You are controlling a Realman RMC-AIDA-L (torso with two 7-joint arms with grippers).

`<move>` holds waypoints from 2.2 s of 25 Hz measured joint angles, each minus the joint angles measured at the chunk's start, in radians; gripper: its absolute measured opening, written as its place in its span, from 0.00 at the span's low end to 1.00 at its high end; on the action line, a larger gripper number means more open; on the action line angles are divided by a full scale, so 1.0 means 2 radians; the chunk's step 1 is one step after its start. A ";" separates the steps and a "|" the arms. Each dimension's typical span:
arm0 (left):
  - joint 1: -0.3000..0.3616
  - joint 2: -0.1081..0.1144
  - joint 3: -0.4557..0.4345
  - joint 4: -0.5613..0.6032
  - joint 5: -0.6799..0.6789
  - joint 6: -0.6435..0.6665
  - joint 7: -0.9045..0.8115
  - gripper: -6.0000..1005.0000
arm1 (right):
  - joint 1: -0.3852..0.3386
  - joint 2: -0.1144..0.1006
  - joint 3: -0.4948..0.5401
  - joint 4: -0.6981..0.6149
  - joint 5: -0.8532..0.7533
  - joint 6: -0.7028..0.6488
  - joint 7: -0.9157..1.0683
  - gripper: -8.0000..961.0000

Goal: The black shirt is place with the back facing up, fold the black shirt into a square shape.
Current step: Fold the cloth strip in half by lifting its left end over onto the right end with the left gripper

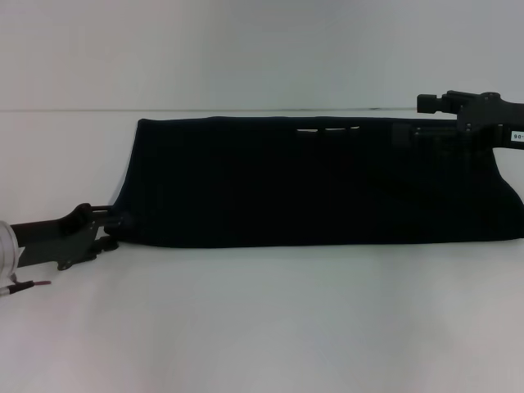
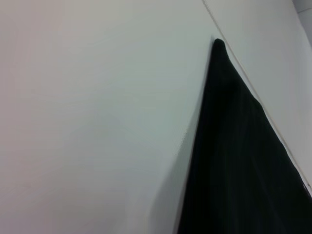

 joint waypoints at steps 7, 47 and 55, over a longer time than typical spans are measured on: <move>-0.002 0.000 0.002 0.000 -0.002 0.002 0.000 0.62 | 0.002 0.000 0.000 0.000 0.000 0.001 0.001 0.94; 0.008 0.001 0.007 0.012 -0.017 0.064 -0.005 0.55 | -0.002 -0.002 0.003 -0.006 0.001 -0.005 0.013 0.93; 0.008 0.001 0.008 0.002 -0.016 0.036 -0.004 0.54 | -0.002 -0.002 0.004 -0.006 0.001 -0.005 0.012 0.93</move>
